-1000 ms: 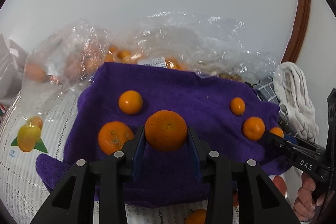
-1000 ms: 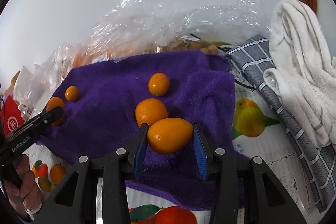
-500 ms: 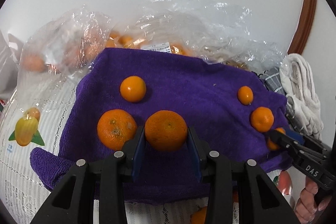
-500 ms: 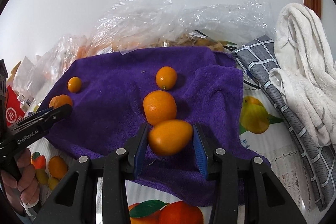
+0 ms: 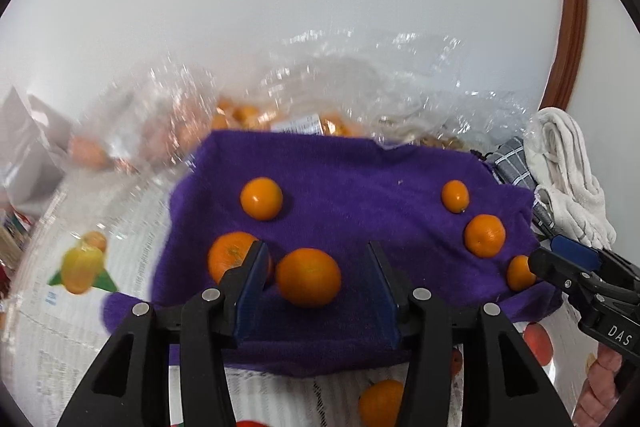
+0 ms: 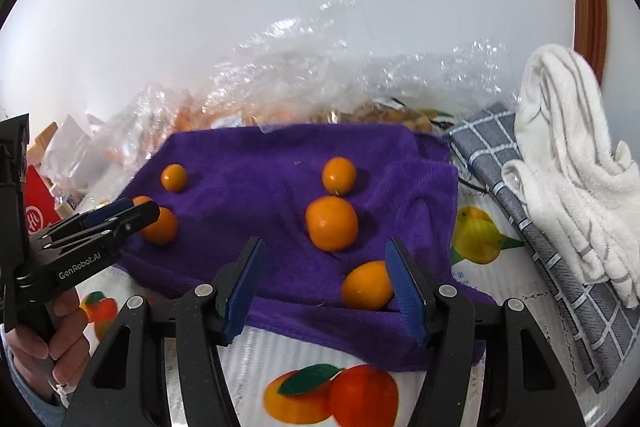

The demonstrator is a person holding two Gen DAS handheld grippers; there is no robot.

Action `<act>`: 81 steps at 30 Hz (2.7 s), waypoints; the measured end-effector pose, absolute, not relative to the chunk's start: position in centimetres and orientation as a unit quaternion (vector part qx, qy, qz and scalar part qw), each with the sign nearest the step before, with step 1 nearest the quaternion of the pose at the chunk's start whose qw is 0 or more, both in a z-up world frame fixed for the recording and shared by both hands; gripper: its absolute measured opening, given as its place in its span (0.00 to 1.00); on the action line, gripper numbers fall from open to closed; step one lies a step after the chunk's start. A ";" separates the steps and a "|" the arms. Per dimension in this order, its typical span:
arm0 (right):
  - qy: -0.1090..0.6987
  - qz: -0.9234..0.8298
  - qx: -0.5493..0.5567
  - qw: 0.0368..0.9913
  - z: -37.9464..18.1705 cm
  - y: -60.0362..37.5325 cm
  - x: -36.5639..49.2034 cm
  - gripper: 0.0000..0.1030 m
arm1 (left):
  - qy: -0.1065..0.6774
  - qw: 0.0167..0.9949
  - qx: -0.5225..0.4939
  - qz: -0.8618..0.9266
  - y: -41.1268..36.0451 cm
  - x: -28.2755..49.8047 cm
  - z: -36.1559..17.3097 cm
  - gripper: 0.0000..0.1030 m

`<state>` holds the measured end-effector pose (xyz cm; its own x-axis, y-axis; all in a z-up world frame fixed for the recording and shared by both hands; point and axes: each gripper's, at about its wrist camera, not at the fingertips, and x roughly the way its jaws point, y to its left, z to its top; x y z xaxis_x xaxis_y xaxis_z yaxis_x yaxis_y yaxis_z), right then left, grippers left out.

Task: Organize fruits
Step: 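Grasp the small red fruit on the table with the right gripper, then grasp the greenish round fruit with the left gripper while the right gripper holds the red fruit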

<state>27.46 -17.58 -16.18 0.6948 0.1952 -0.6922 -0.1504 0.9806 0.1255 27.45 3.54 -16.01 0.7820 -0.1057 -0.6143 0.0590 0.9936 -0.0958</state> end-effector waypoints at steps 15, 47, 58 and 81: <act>0.424 0.169 -0.020 0.889 -18.3 -10.3 23.9 0.44 | 0.336 0.940 -0.059 -0.013 11.5 18.5 -17.4 0.46; 0.396 0.077 -0.001 0.915 -18.8 -17.6 22.2 0.23 | 0.349 0.925 -0.076 -0.126 9.4 17.9 -18.2 0.46; 0.403 0.080 0.007 0.912 -19.3 -17.9 22.4 0.23 | 0.419 0.895 -0.038 -0.145 6.4 18.8 -20.1 0.39; 0.389 0.092 -0.011 0.916 -19.1 -16.5 21.7 0.23 | 0.359 0.924 -0.092 -0.097 9.5 18.5 -18.8 0.26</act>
<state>21.75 -16.52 -19.15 0.6800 0.1596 -0.7156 -0.1775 0.9828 0.0506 18.54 9.49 -18.75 0.7239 -0.2447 -0.6450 0.1130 0.9644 -0.2391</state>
